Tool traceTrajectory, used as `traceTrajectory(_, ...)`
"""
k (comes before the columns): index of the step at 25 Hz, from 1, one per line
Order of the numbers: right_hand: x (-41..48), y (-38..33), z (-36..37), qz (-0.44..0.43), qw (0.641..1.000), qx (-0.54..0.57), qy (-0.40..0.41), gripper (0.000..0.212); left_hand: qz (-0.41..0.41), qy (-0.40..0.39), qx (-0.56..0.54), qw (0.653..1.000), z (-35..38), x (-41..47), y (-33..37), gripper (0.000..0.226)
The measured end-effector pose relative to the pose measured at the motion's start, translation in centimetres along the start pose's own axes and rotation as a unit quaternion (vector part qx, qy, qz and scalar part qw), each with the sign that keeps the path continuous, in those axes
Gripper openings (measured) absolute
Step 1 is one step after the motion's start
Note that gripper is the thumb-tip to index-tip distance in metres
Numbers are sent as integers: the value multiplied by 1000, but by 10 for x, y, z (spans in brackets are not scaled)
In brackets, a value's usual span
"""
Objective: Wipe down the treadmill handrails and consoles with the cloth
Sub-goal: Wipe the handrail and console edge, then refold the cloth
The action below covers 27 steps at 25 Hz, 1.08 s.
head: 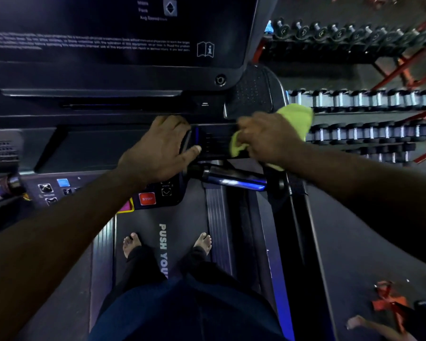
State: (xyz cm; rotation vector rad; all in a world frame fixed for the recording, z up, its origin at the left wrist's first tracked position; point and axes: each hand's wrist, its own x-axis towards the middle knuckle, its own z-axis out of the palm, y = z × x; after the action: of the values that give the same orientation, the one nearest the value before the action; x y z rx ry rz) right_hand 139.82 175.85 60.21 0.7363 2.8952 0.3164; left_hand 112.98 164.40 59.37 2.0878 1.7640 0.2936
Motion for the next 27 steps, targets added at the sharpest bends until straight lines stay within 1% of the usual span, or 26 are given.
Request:
traceTrajectory(3, -13, 8, -18, 110, 987, -16, -120, 21, 65, -64, 81, 993, 4, 1, -2, 87)
traceTrajectory(6, 1, 2, -33, 195, 970, -8, -143, 23, 113, -108, 142, 977, 4, 6, -4, 108)
traceTrajectory(7, 1, -3, -34, 204, 967, -19, -152, 22, 126, -121, 171, 970, 1, 7, -3, 111)
traceTrajectory(9, 1, -23, -29, 179, 960, -73, -201, 23, 147, -151, 249, 945, -4, 11, 4, 116)
traceTrajectory(11, 3, -44, -23, 143, 949, -109, -260, 28, 186, -190, 325, 907, -8, 21, 15, 126)
traceTrajectory(12, 6, -50, -20, 137, 944, -106, -282, 31, 208, -209, 347, 890, -8, 25, 19, 130)
traceTrajectory(14, 16, -48, -27, 153, 937, -74, -305, 34, 240, -243, 351, 872, -5, 33, 20, 133)
traceTrajectory(15, 18, -45, -32, 167, 934, -55, -312, 37, 246, -258, 339, 871, -3, 35, 20, 134)
traceTrajectory(16, 17, -40, -38, 187, 929, -36, -317, 44, 248, -267, 332, 870, -1, 38, 19, 136)
traceTrajectory(17, 15, -34, -47, 214, 924, -13, -316, 54, 248, -273, 331, 869, 1, 39, 19, 139)
traceTrajectory(18, 10, -25, -58, 242, 923, 6, -298, 61, 245, -277, 331, 868, 2, 41, 19, 138)
traceTrajectory(19, 3, -13, -69, 269, 927, 18, -261, 62, 240, -278, 328, 870, 4, 43, 19, 132)
traceTrajectory(21, -17, 12, -84, 335, 931, 29, -144, 50, 238, -272, 325, 874, 6, 45, 18, 112)
traceTrajectory(23, -35, 25, -78, 418, 907, 51, -22, 47, 237, -267, 321, 877, 8, 48, 20, 98)
traceTrajectory(24, -44, 20, -64, 422, 904, 66, 7, 50, 232, -270, 325, 876, 8, 48, 21, 97)
traceTrajectory(25, -55, 8, -42, 392, 916, 81, 7, 53, 227, -275, 330, 874, 9, 49, 23, 99)
traceTrajectory(27, -74, -14, 9, 327, 940, 91, -25, 59, 221, -284, 327, 874, 11, 52, 27, 104)
